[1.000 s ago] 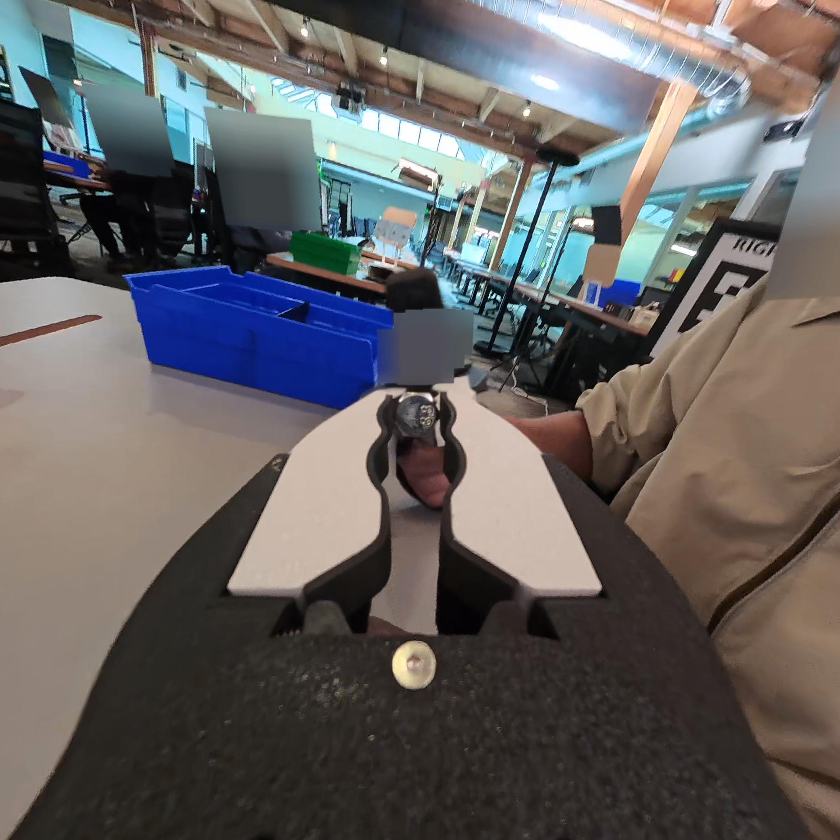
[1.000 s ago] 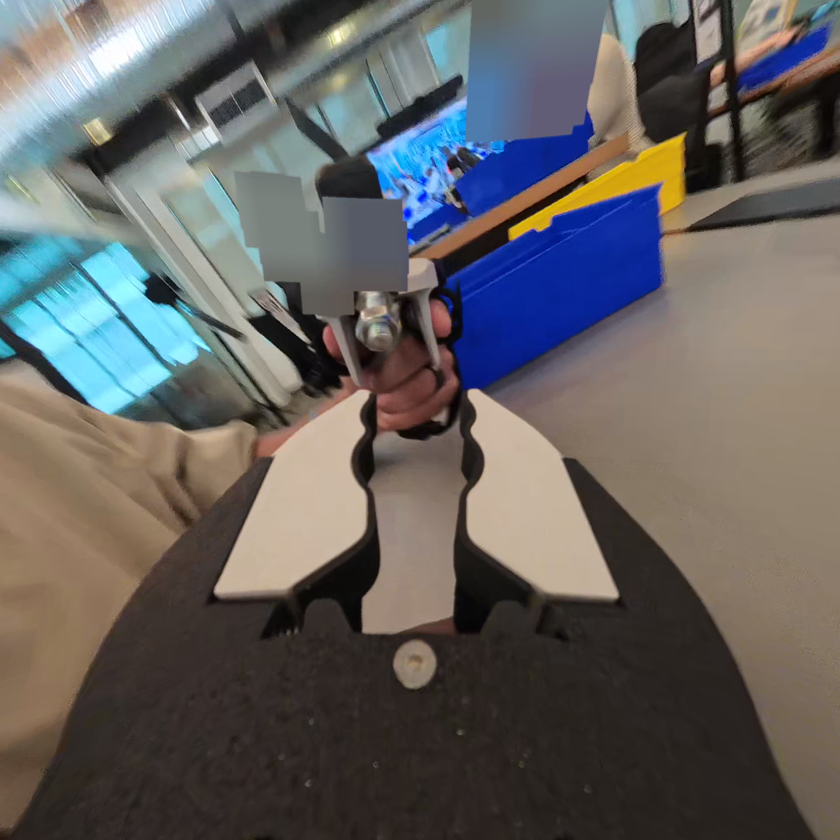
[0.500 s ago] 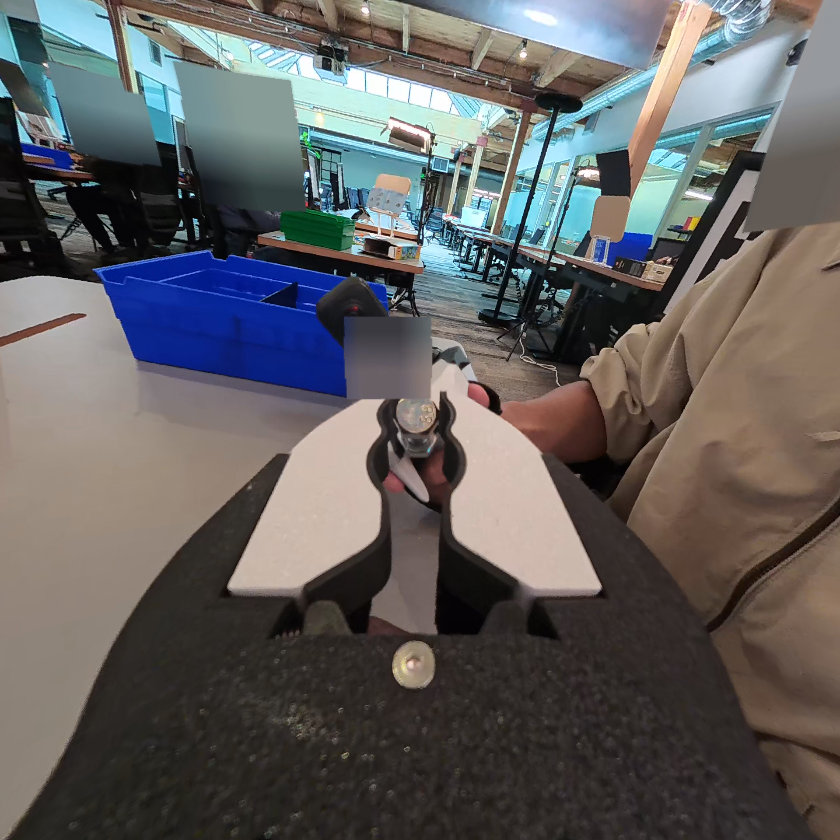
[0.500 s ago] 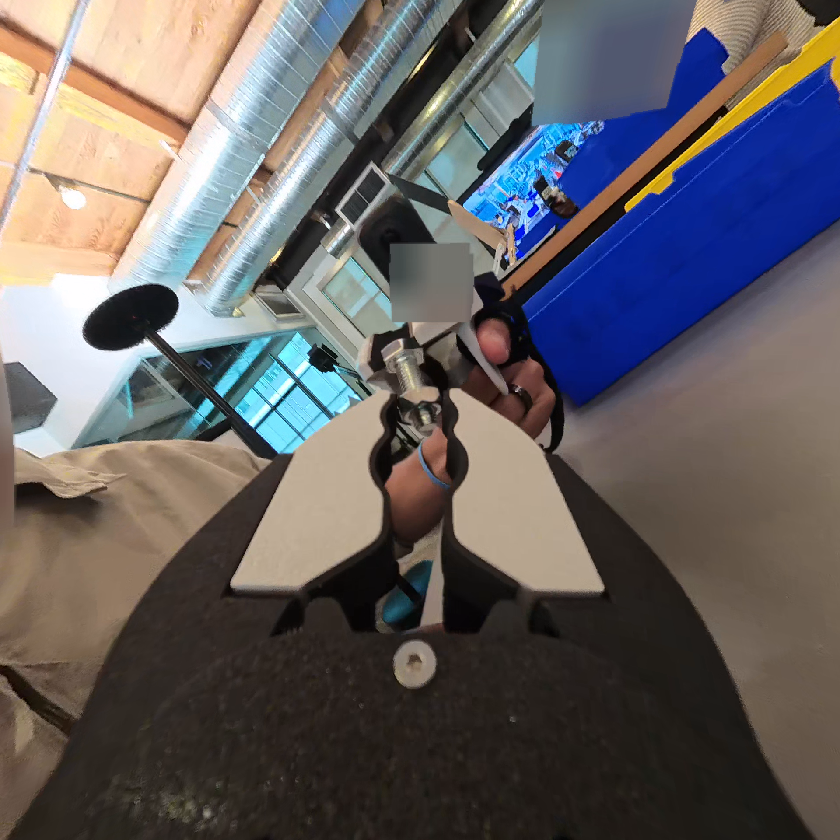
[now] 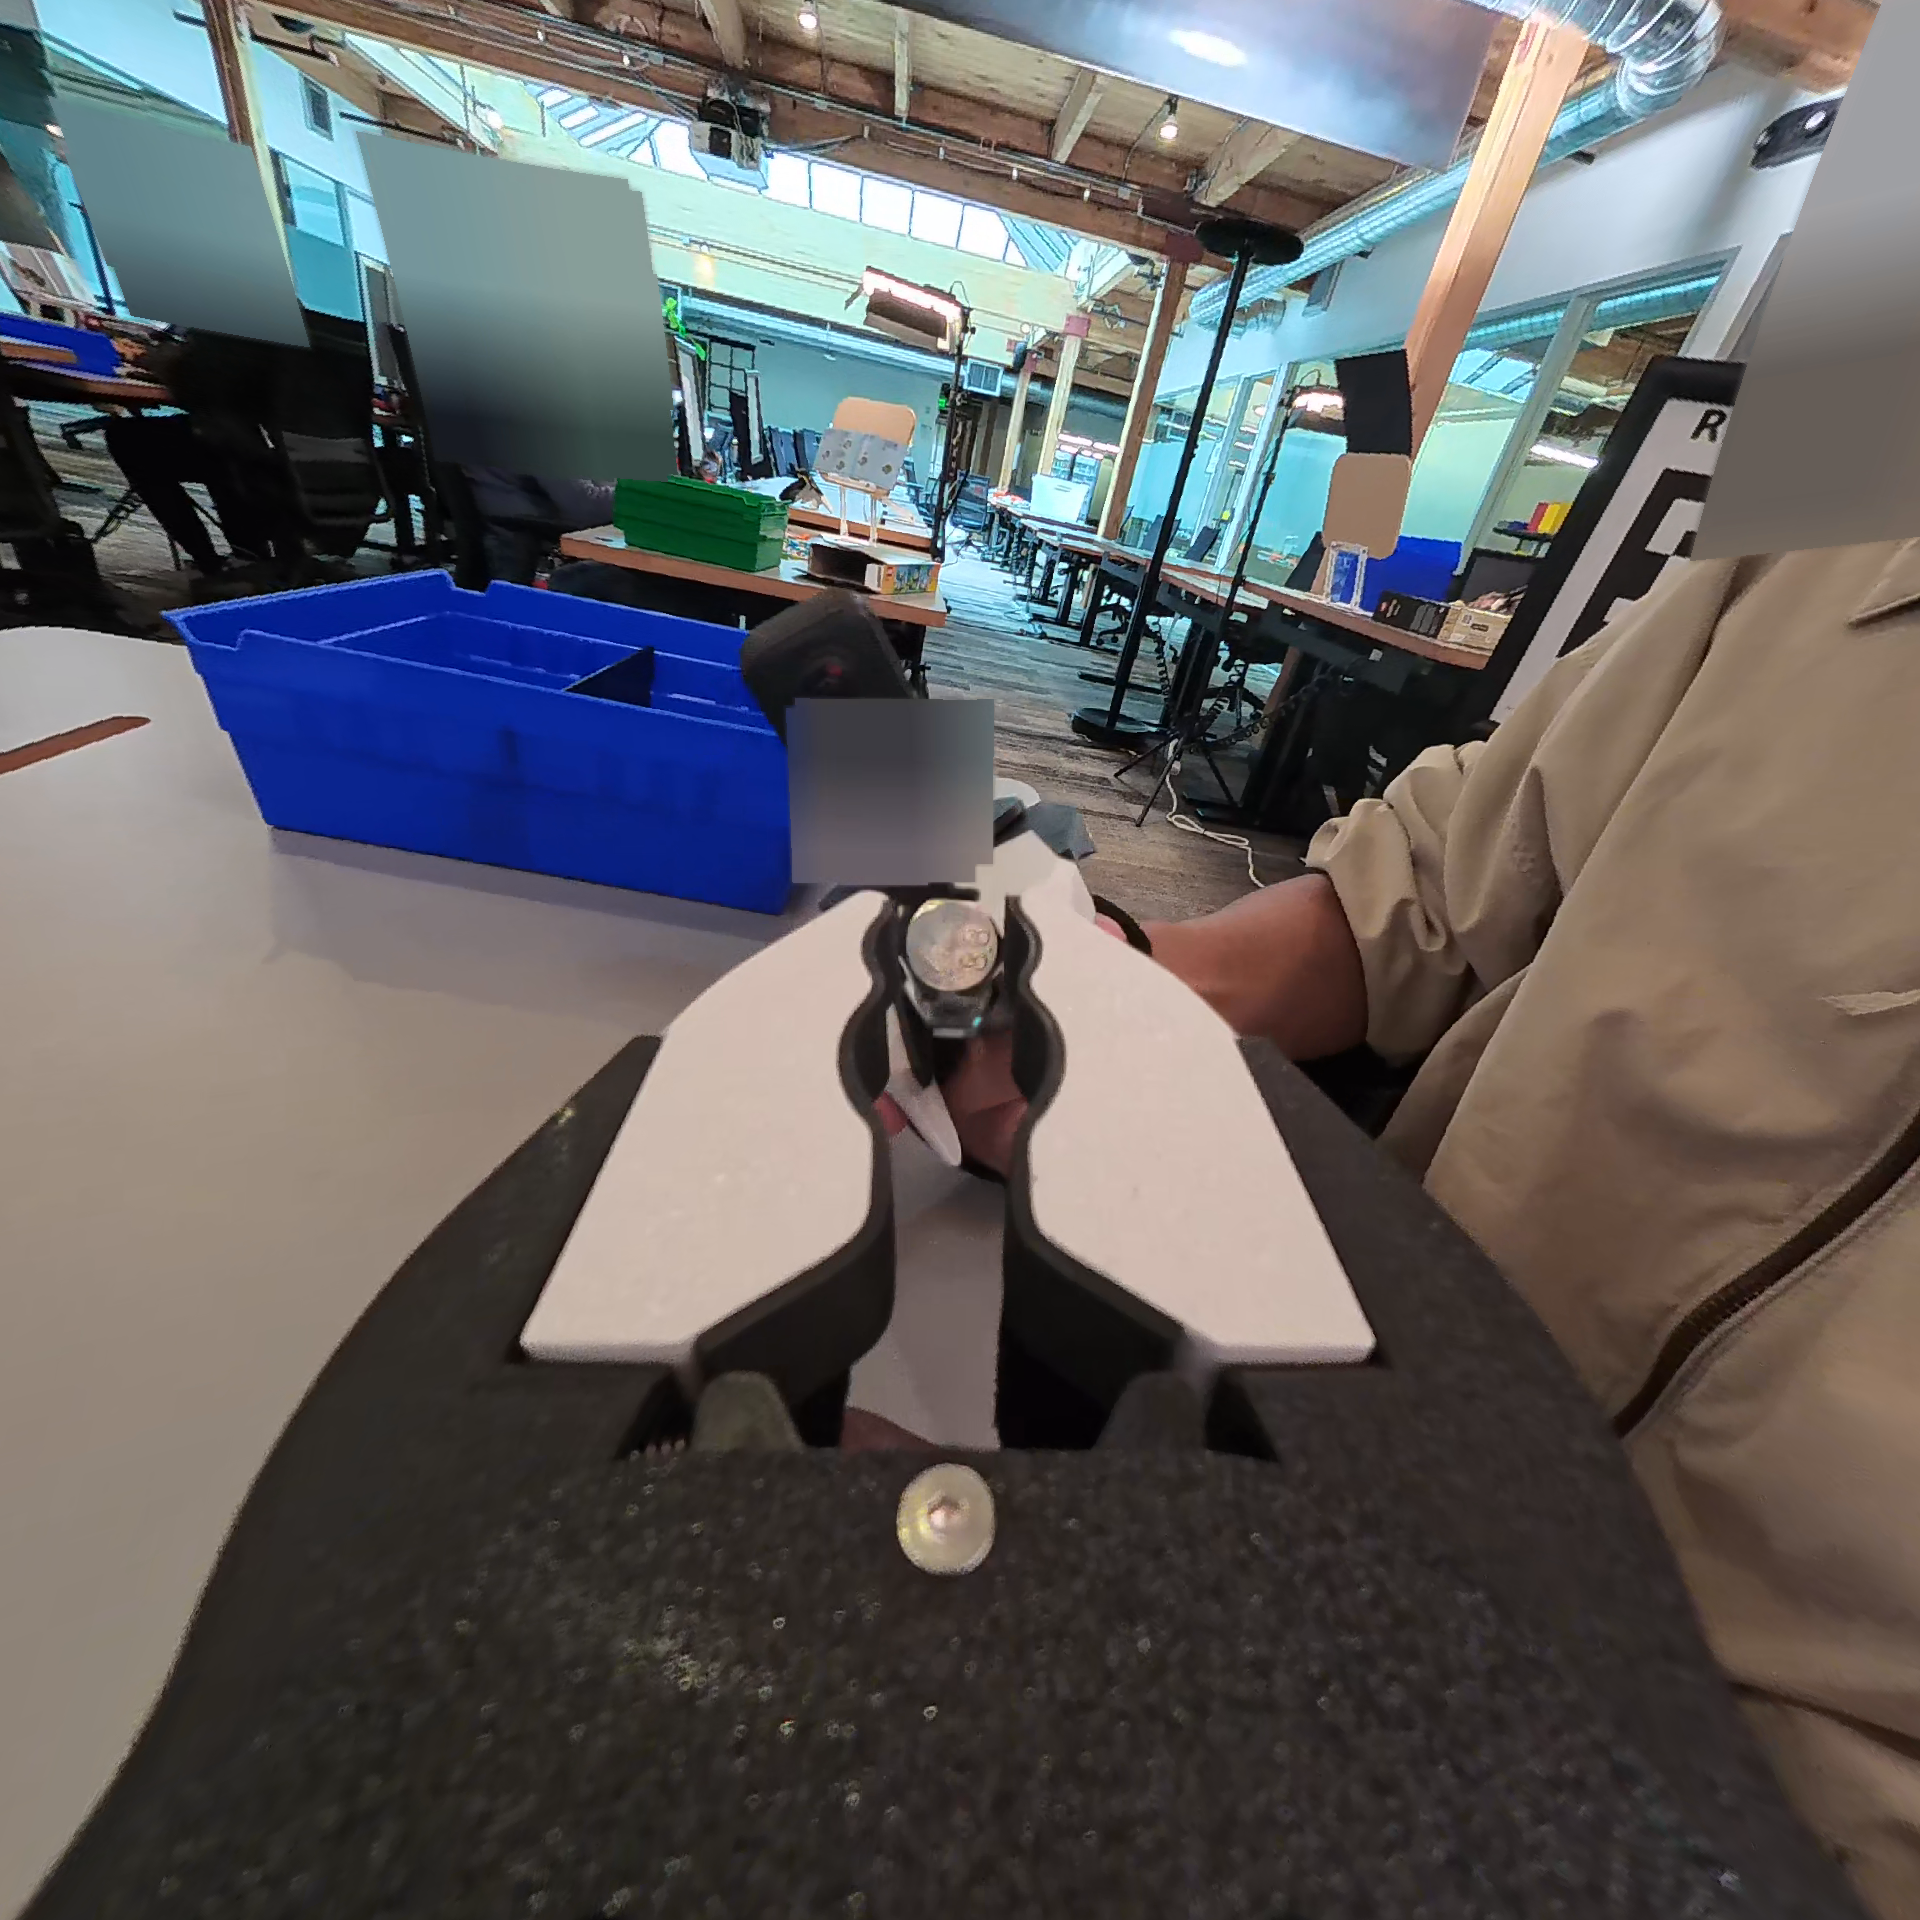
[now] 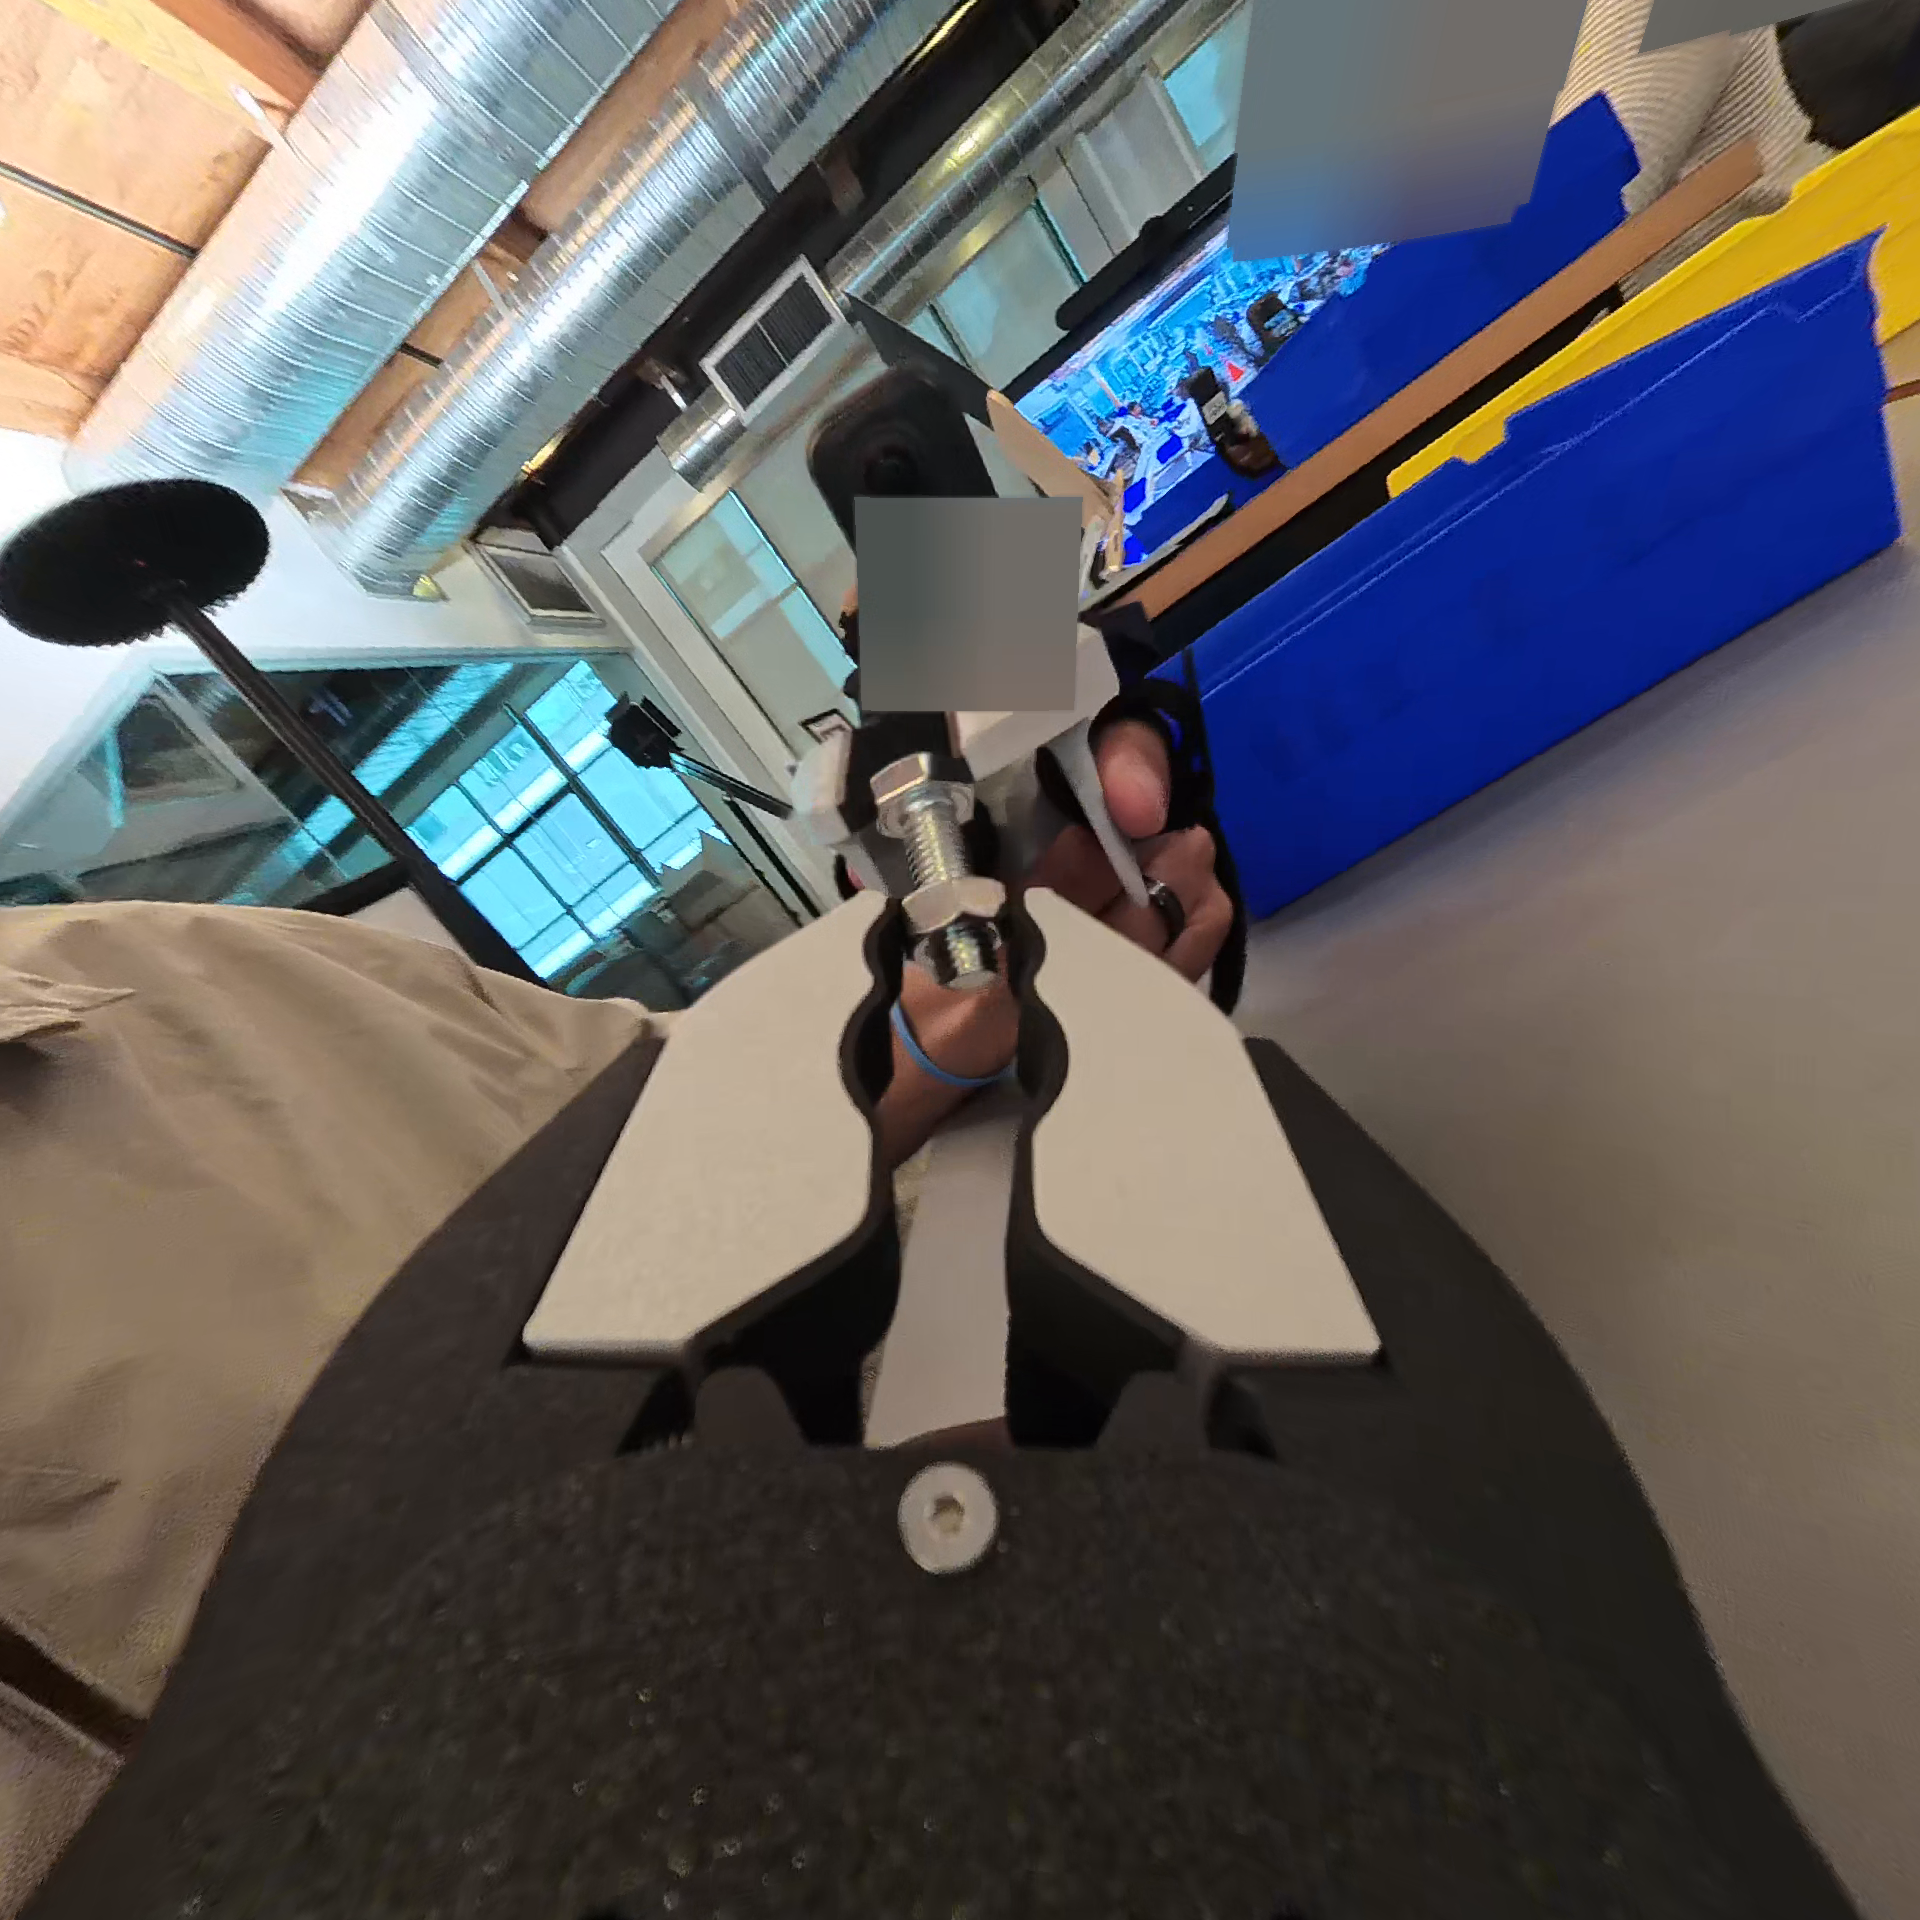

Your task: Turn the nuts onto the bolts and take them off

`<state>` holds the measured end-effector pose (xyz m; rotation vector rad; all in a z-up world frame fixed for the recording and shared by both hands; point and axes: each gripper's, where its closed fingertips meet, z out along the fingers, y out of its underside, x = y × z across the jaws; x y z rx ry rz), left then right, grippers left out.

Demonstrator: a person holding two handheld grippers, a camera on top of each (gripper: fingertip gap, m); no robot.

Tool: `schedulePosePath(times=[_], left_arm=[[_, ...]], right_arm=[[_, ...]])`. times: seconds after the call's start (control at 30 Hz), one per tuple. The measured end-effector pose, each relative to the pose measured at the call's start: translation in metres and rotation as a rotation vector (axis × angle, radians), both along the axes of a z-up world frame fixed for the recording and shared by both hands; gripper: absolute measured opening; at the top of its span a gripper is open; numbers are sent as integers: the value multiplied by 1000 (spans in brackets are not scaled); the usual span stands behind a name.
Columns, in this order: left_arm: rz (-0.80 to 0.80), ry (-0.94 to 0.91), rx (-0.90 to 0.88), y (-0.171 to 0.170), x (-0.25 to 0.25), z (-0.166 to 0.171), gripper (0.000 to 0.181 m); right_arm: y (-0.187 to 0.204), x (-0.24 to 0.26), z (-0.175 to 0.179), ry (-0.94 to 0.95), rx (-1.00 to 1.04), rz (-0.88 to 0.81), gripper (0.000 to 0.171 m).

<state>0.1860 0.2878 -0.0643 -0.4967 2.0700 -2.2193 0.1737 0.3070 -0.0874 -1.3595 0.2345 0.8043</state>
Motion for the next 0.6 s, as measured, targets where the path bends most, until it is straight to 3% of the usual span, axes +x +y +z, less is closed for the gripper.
schedulePosePath(times=[0.13, 0.33, 0.47, 0.6], left_arm=[[15, -9, 44, 0, 1, -7, 19], [32, -72, 184, 0, -3, -24, 22], [16, -64, 184, 0, -5, -24, 35], [6, -94, 223, -4, -9, -30, 37]], right_arm=[[-2, 3, -7, -115, -90, -23, 19], [-9, 10, -22, -523, -353, -113, 19], [-17, 10, -21, -578, -372, -104, 19], [-20, 3, -19, -550, -350, -49, 19]])
